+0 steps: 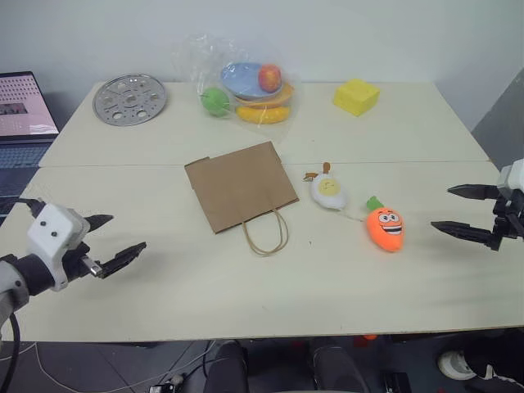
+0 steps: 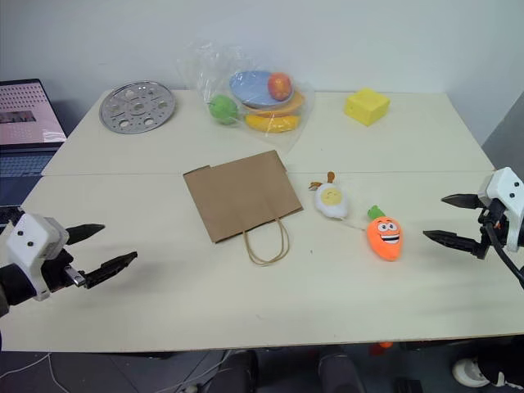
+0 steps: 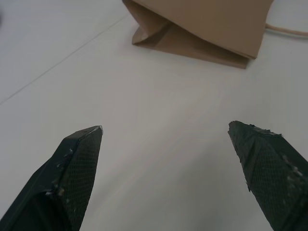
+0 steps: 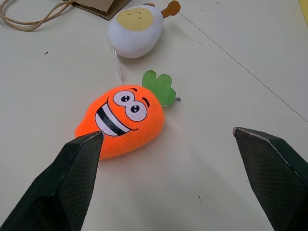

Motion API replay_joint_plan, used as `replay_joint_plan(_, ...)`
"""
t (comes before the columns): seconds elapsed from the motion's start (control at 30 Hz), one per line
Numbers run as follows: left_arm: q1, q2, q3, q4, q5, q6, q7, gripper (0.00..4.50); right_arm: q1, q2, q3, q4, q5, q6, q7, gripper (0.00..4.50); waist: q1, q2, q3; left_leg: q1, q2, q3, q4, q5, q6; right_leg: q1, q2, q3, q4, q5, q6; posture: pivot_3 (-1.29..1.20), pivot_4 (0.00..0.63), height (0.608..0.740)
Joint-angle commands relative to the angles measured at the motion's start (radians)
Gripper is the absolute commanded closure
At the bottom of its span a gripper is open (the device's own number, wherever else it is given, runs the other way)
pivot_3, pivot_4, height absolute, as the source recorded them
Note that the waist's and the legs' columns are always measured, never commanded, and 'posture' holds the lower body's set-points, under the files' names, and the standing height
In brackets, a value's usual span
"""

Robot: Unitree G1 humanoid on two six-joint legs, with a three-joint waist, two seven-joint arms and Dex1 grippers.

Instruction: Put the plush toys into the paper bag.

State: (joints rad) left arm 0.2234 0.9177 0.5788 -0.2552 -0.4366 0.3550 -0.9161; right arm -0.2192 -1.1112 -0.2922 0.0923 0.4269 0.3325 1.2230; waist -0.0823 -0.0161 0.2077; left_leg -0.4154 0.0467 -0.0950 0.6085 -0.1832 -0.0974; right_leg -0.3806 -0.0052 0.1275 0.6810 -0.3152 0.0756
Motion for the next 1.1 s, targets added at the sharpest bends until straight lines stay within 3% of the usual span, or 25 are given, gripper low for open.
replay_joint_plan(0.03, -0.002, 0.012, 0.022, -0.033, 0.003, -0.032, -0.024, 0.03, -0.023, -0.002, -0.011, -0.014, 0.000, -0.018, 0.006, 0.00, 0.000, 0.000, 0.000, 0.000, 0.000, 0.000, 0.000, 0.000, 0.000, 0.000, 0.000, 0.000, 0.000, 0.000, 0.000, 0.00, 0.150, 0.740)
replay_joint_plan(0.3, -0.067, 0.035, -0.070, -0.068, 0.029, -0.059, -0.055, 0.03, -0.023, 0.006, -0.011, -0.040, 0.002, -0.014, 0.006, 0.00, 0.001, 0.000, 0.000, 0.000, 0.000, 0.000, 0.000, 0.000, 0.000, 0.000, 0.000, 0.000, 0.000, 0.000, 0.000, 0.00, 0.150, 0.740)
replay_joint_plan(0.53, -0.174, 0.025, -0.329, -0.138, 0.101, -0.121, -0.099, 0.03, 0.027, 0.041, -0.015, -0.253, 0.079, 0.083, -0.006, 0.00, 0.002, 0.000, 0.000, 0.000, 0.000, -0.001, 0.000, 0.000, 0.000, 0.000, 0.001, 0.000, 0.001, 0.001, 0.001, 0.00, 0.150, 0.740)
replay_joint_plan(0.6, -0.179, 0.029, -0.353, -0.135, 0.115, -0.138, -0.107, 0.03, 0.041, 0.045, -0.022, -0.289, 0.088, 0.105, -0.012, 0.00, 0.003, 0.000, 0.000, 0.000, 0.000, -0.001, 0.000, 0.000, 0.000, 0.000, 0.001, 0.000, 0.001, 0.002, 0.001, 0.00, 0.150, 0.740)
replay_joint_plan(0.77, -0.301, -0.051, -0.559, -0.074, 0.215, -0.275, -0.124, 0.03, 0.082, 0.085, 0.019, -0.536, 0.167, 0.189, -0.062, 0.00, 0.005, 0.000, 0.000, 0.000, 0.000, -0.002, 0.000, 0.000, 0.000, 0.001, 0.001, 0.000, 0.001, 0.002, 0.002, 0.00, 0.150, 0.740)
replay_joint_plan(1.1, -0.450, -0.192, -0.726, 0.144, 0.356, -0.526, -0.104, 0.03, 0.128, 0.115, 0.026, -0.702, 0.233, 0.286, -0.163, 0.00, 0.016, -0.001, -0.001, -0.001, -0.001, -0.004, 0.001, 0.000, 0.000, 0.001, 0.002, -0.001, 0.000, 0.006, 0.005, 0.00, 0.150, 0.740)
